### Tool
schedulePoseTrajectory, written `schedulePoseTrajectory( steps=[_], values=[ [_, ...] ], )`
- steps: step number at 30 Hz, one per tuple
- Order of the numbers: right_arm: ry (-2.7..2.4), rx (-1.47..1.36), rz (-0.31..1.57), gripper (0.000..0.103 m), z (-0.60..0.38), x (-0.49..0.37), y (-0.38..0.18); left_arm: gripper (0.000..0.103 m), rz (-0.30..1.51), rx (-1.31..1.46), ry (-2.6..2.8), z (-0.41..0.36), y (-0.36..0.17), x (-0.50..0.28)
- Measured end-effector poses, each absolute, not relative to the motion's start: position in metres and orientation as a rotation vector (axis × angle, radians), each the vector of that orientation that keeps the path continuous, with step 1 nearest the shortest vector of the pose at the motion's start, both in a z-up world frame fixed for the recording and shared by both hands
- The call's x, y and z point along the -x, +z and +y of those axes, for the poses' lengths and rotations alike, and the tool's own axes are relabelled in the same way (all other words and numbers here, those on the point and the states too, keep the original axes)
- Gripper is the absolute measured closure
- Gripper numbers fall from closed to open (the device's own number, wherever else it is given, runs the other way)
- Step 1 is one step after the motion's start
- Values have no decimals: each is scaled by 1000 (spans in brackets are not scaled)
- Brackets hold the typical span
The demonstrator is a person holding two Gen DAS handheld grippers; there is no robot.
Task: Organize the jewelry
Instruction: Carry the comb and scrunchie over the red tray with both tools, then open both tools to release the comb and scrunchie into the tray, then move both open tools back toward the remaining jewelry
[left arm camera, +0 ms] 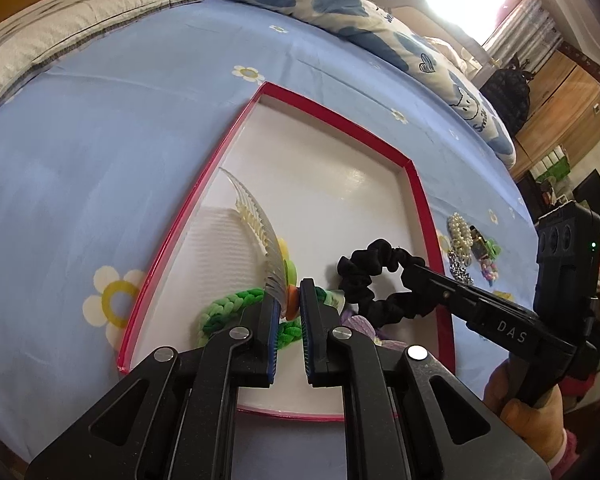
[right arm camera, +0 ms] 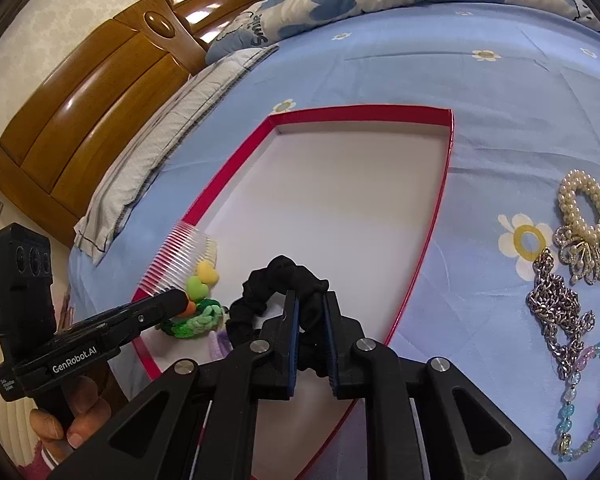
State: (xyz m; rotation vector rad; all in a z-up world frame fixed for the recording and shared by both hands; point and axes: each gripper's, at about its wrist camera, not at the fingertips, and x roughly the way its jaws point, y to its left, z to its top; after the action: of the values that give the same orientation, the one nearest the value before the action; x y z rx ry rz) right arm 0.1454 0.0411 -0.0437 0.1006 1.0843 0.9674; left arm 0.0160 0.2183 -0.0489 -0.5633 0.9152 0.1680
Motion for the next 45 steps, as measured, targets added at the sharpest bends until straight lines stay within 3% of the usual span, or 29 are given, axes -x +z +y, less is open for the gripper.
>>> schedulePoseTrajectory(
  steps=[4,8,12,23,27,45],
  values=[
    [964,-87,1083,87,42,-143,-43,93,926,537,178,216,-48,-17],
    [967,-90,1073,71,40,-141,-40,89,945,531,188,215,-49,-15],
    [967,-93,1068,70,37,-139,-36,79,946,538,195,215,-47,-10],
    [962,-128,1031,67,13,-131,-20,73,920,538,195,205,-28,11],
    [953,-155,1012,55,-5,-127,-13,67,904,518,176,192,-16,14],
    [782,-254,986,55,-119,-122,-14,63,919,439,44,125,2,-15]
  ],
)
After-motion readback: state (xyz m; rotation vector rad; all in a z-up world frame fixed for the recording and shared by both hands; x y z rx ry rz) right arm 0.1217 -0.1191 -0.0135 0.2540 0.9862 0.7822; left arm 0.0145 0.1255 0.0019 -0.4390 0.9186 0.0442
